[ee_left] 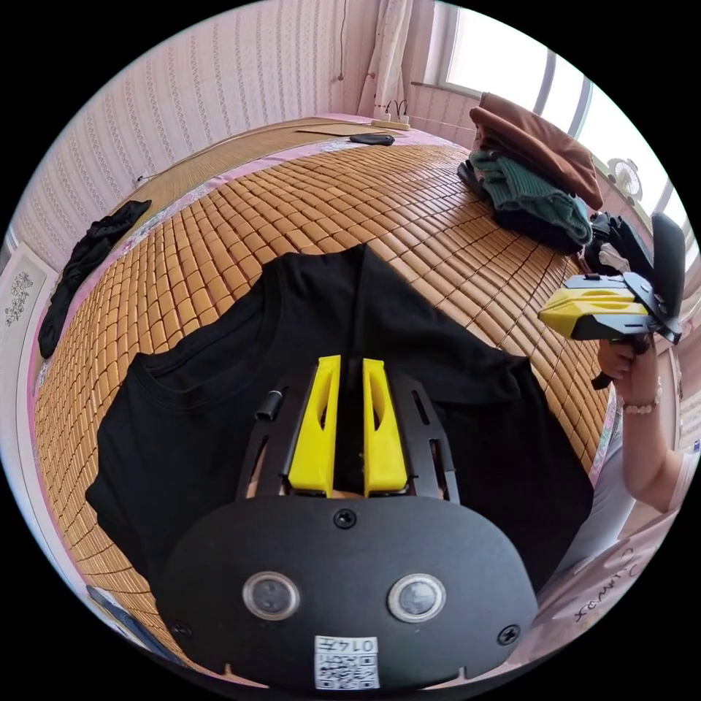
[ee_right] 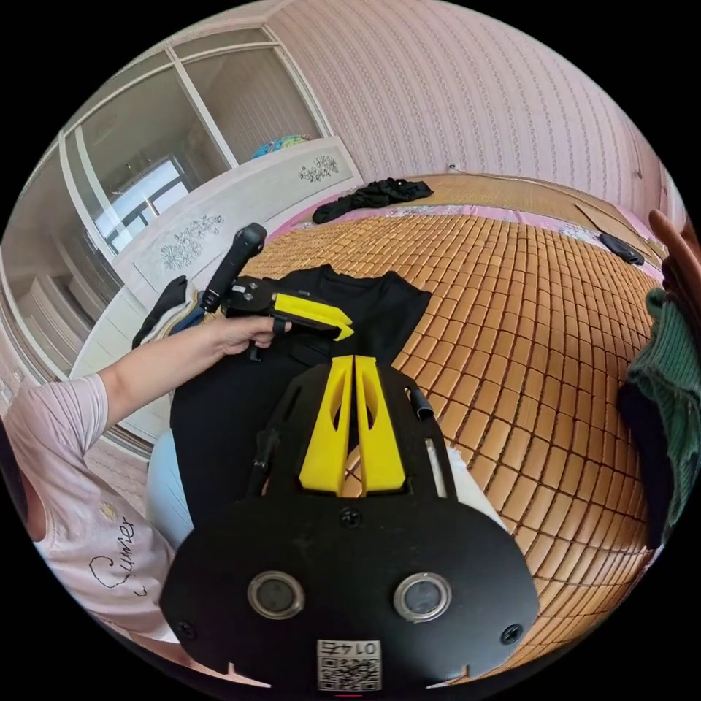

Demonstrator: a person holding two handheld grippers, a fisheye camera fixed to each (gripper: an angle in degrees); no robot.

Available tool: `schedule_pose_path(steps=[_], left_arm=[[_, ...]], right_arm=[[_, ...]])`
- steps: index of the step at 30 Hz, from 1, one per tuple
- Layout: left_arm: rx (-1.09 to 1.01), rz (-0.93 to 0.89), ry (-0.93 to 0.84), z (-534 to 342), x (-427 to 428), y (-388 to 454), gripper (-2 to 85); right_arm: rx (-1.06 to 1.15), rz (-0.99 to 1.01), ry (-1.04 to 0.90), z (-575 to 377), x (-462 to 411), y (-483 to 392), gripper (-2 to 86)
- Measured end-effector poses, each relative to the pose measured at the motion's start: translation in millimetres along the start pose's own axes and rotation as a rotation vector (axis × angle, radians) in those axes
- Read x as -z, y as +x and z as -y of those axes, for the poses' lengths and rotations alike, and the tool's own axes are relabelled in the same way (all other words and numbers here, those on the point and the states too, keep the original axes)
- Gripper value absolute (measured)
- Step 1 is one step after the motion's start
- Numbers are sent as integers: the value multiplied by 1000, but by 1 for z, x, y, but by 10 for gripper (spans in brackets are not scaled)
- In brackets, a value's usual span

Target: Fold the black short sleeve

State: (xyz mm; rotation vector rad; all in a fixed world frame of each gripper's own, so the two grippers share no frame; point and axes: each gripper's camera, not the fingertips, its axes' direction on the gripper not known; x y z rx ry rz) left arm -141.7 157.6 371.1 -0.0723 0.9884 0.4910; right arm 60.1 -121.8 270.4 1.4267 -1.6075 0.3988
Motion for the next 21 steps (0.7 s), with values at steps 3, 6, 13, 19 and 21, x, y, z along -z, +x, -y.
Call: schedule_pose_path(steps=[3,6,13,19,21], left_arm=[[1,-3,2,9,11,-6,55],[14,-31,0,20,24,-15,51],[88,-29,149,16,117,-55,59],[274,224,199,-99,235,-141,44],[346,338,146,-140,253,-165,42]], right_arm=[[-24,31,-110,-14,-34,11,-2],[-6,-5,-324,-28,-81,8,-4],[28,-88,-318,-69,-94,13,-4],[38,-34,-212,-102,-91,10,-2],[65,18,-205,-110,-101,-3,-2]])
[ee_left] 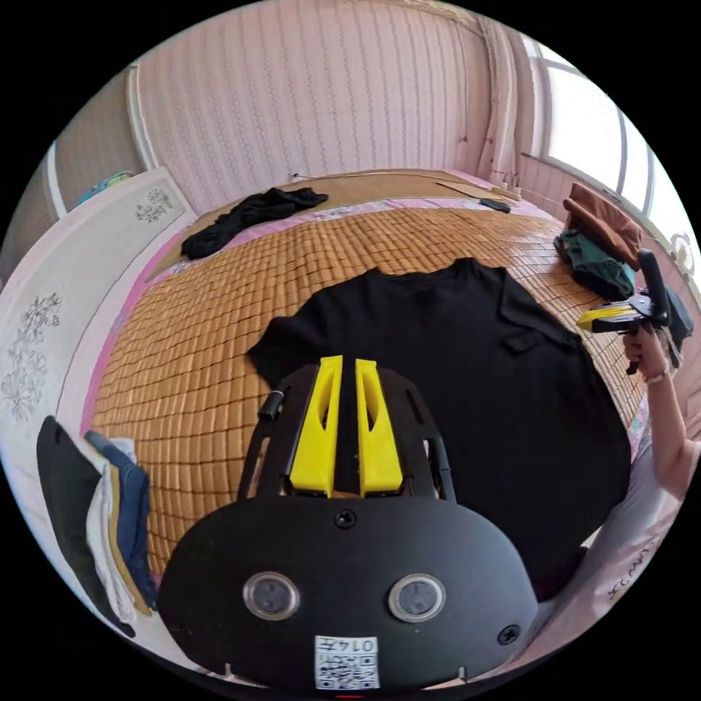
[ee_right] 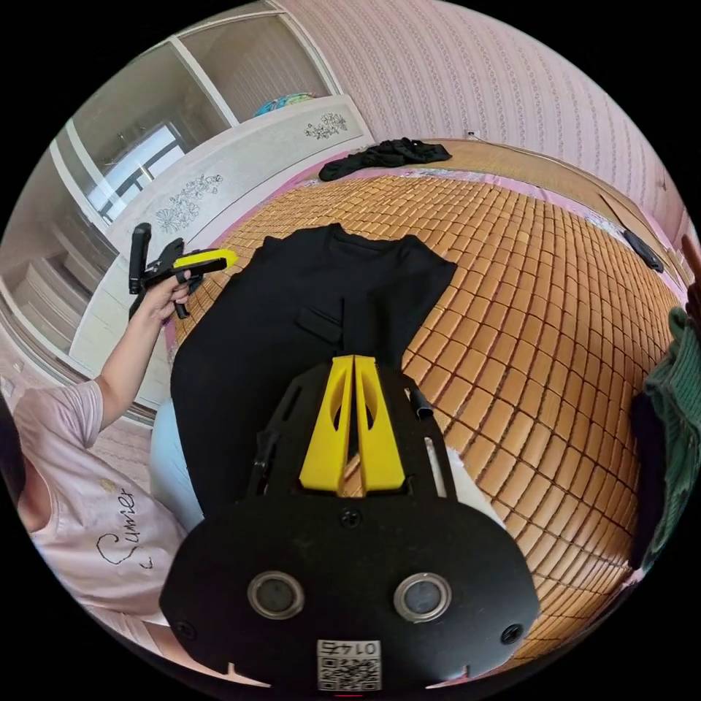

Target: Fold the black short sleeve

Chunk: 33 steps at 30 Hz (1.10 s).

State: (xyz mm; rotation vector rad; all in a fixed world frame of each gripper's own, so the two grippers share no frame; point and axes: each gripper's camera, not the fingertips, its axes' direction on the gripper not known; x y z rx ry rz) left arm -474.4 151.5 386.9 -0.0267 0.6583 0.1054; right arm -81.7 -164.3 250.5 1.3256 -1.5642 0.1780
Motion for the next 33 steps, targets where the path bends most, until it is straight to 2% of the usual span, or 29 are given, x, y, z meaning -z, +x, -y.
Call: schedule_pose_path(steps=[3,6,8,11,13,16,21,25,27,29,33], left_arm=[[103,115,-65,-35,7,-58,44],[209,14,-86,-41,11,-96,53],[248,-119,-41,-27,16,-109,60],[297,-243,-20,-14,18,-119,61],[329,-248,-5,-8,28,-122,61],[322,-286,69,0,49,-120,61],[254,-306,-18,20,57,-107,61],[154,-239,-69,35,68,-82,41],[138,-241,-59,34,76,-78,18],[153,-205,-23,30,91,-77,0],[138,-186,103,17,124,-71,-4]], right_arm=[[78,60,-36,-5,-37,-34,-1],[148,132,-107,14,-89,-75,2],[203,168,-124,38,-122,-104,5],[316,138,-150,91,-181,-157,20],[385,108,-194,137,-232,-195,48],[424,69,-233,186,-292,-229,61],[442,-24,-288,222,-380,-258,74],[415,-125,-370,216,-451,-248,62],[413,-134,-327,211,-448,-239,14],[395,-103,-333,207,-447,-224,1],[286,104,-172,194,-386,-167,-6]])
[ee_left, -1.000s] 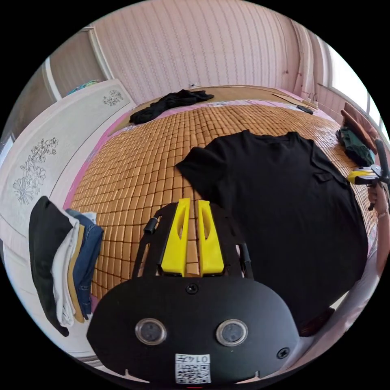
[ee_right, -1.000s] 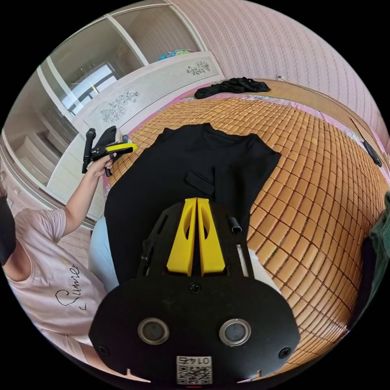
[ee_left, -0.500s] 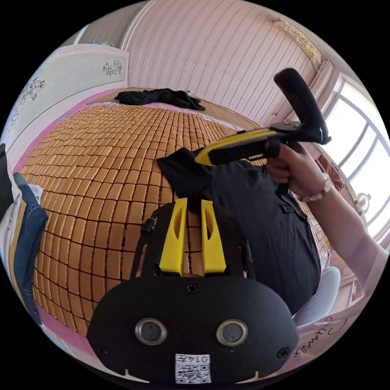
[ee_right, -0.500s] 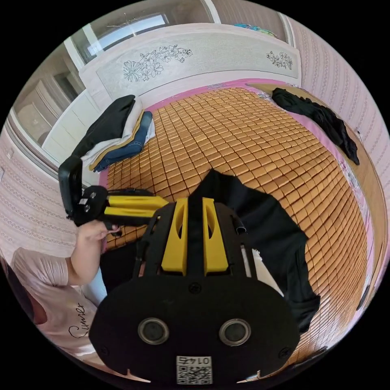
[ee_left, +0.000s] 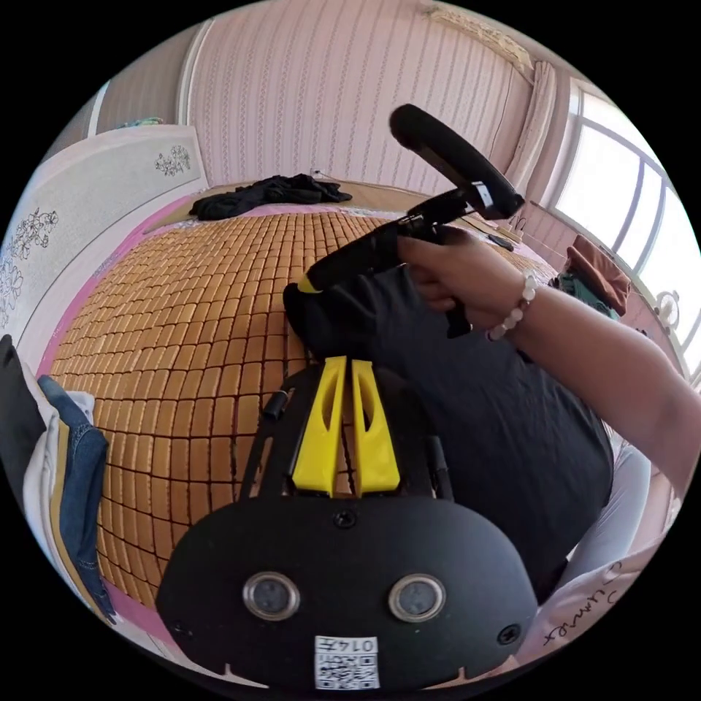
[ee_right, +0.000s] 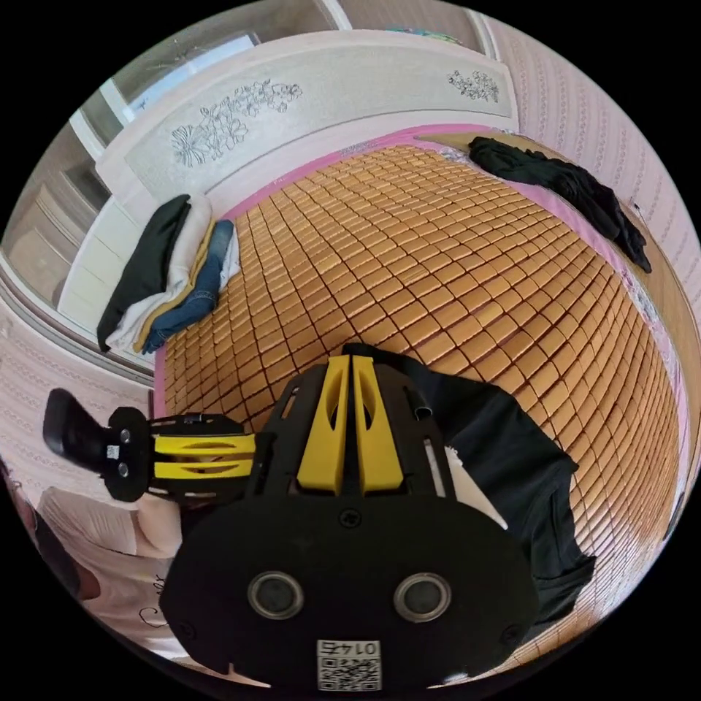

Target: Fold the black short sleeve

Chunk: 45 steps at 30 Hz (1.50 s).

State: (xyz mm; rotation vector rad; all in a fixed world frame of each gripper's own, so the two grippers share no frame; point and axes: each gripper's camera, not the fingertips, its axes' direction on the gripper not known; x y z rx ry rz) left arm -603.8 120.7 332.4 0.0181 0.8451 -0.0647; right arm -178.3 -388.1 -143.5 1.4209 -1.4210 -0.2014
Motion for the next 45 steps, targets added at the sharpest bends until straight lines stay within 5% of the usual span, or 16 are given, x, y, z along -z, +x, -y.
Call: schedule_pose_path(steps=[5,12,21,25,33,45], left_arm=[[-34,-181,181,-19,50,9,41],[-108,-75,16,-21,27,60,74],[-234,40,-123,-36,-15,137,76],[-280,58,-161,-48,-26,158,46],[-486,36,-70,-82,-18,191,-5],[-371,30,-60,-79,-23,192,48]], right_arm=[[-118,166,299,-100,102,68,-1],[-314,19,147,-192,104,159,19],[-226,-112,-8,-144,44,157,63],[-201,-84,-98,-135,14,162,13],[-233,-61,-22,-142,32,188,-1],[-184,-124,49,-98,50,169,18]])
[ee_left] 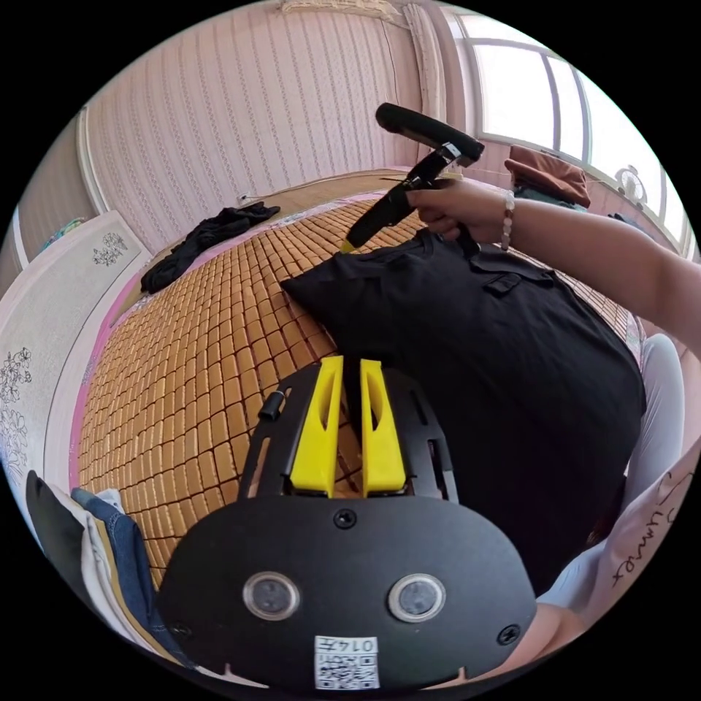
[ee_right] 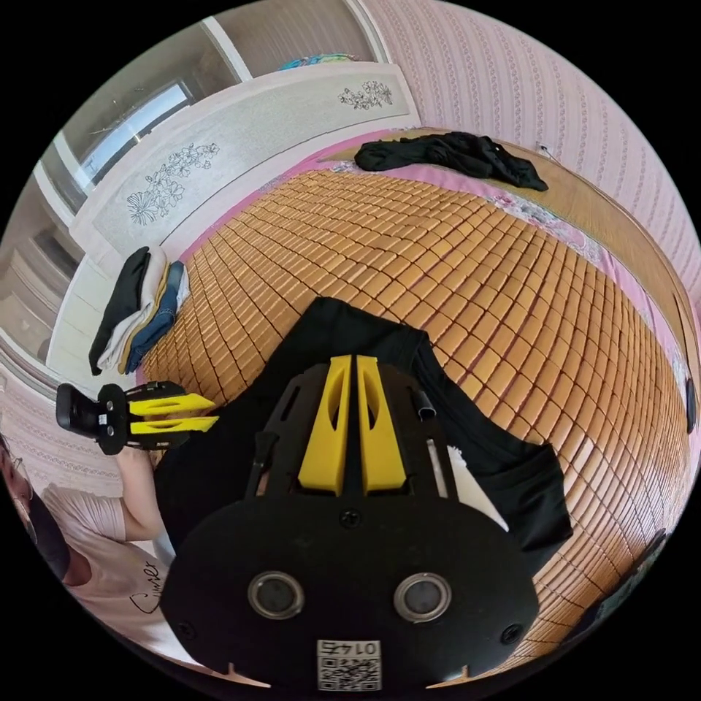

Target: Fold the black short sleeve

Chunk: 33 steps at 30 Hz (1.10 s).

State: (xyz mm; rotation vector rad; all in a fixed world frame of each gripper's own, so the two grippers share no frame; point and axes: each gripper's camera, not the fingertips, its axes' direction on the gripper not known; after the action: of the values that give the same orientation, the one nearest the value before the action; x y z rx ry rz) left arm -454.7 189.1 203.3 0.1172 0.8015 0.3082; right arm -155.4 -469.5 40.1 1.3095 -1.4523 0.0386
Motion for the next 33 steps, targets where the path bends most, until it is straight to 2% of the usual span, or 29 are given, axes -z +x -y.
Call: schedule_pose_path(steps=[3,6,10,17,20,23,28,33], left_arm=[[-20,38,-62,9,-11,7,51],[-32,49,-74,15,-13,9,47],[14,24,-93,22,-12,-5,17],[44,17,-106,40,-4,-26,2],[79,-19,-91,42,7,-45,13],[136,-109,52,39,38,-73,17],[267,-177,295,38,82,-114,8],[422,-164,480,46,100,-136,-1]], right_arm=[[39,48,-11,37,-21,-24,42],[78,-15,-49,70,-50,-47,58],[99,-82,-147,105,-78,-64,15],[66,-143,-70,136,-42,-50,34],[18,-59,21,133,12,-23,65],[-45,30,110,110,78,21,70],[-220,-143,131,32,179,115,68],[-325,-227,40,-23,214,171,86]])
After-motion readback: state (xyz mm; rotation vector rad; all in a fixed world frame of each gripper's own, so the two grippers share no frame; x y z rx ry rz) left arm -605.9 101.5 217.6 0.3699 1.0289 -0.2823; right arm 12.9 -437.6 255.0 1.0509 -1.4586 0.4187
